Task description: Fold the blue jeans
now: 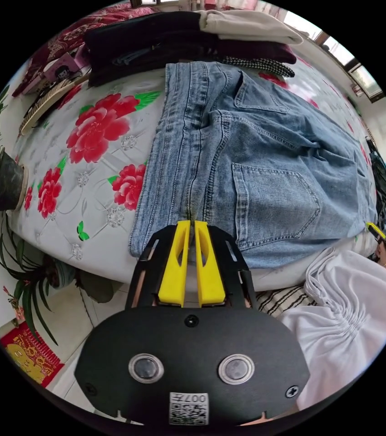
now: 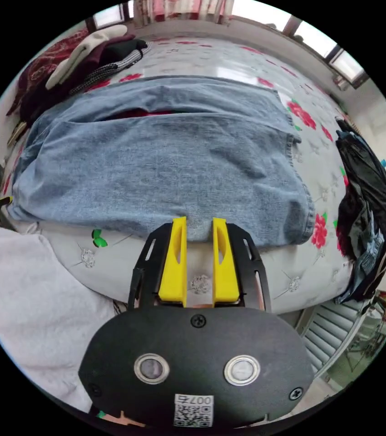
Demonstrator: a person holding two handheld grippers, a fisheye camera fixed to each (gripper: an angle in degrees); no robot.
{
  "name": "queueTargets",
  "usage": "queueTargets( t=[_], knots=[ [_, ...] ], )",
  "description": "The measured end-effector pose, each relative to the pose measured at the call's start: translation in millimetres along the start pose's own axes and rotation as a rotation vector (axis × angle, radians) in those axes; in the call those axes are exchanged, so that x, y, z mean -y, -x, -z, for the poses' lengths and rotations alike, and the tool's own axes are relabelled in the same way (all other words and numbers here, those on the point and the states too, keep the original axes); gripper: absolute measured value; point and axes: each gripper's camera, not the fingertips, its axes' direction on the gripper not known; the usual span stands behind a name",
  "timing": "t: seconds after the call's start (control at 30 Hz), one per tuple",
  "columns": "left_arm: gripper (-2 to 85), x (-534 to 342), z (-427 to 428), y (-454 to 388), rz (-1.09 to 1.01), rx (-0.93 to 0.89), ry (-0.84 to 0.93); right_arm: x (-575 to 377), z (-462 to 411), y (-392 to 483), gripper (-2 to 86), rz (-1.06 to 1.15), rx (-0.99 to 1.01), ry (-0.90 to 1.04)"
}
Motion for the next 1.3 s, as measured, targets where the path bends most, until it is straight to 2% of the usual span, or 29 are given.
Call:
queueTargets(
  t=[0.1,0.2,0.33,0.53,0.63,0.73,0.77,0.83,0.93,1.0,1.07,1.13,1.17,1.23,1.3],
  knots=[
    [0.0,-4,6,17,0.083,-0.051,-0.024,-21,25,-39,6.7,-0.217,0.172,-0.132],
    [0.6,-33,24,44,0.218,-0.166,-0.131,-52,34,-71,7.5,-0.413,0.279,-0.177],
    [5.1,-75,29,86,0.422,-0.304,-0.162,-81,27,-103,8.4,-0.573,0.364,-0.179],
    [10.4,-82,13,91,0.525,-0.449,-0.168,-86,6,-149,9.0,-0.738,0.544,-0.218],
    [10.5,-67,7,89,0.574,-0.355,-0.116,-71,-10,-160,8.6,-0.756,0.605,-0.179],
    [5.1,-50,9,89,0.595,-0.267,-0.059,-56,-15,-166,6.8,-0.812,0.659,-0.192],
    [2.9,-41,11,88,0.542,-0.257,-0.054,-48,-16,-168,5.6,-0.824,0.712,-0.188],
    [1.0,-29,22,93,0.510,-0.324,-0.076,-34,-5,-173,2.3,-0.810,0.778,-0.207],
    [-0.3,-15,79,97,0.428,-0.451,-0.224,-7,50,-182,0.5,-0.639,0.923,-0.333],
    [-0.6,-16,120,95,0.344,-0.455,-0.301,-5,120,-190,0.0,-0.441,0.902,-0.493],
    [-0.7,-25,151,90,0.246,-0.392,-0.315,-16,158,-195,-0.2,-0.322,0.821,-0.541],
    [-0.7,-34,139,89,0.216,-0.374,-0.252,-28,167,-193,-0.3,-0.231,0.732,-0.496],
    [-0.7,-41,115,91,0.231,-0.390,-0.187,-35,156,-191,-0.3,-0.227,0.665,-0.414],
    [-0.6,-53,64,94,0.302,-0.405,-0.069,-47,114,-190,-0.3,-0.301,0.600,-0.239],
    [-0.6,-64,20,94,0.375,-0.406,0.020,-70,56,-195,-0.4,-0.495,0.596,-0.056]
  ],
)
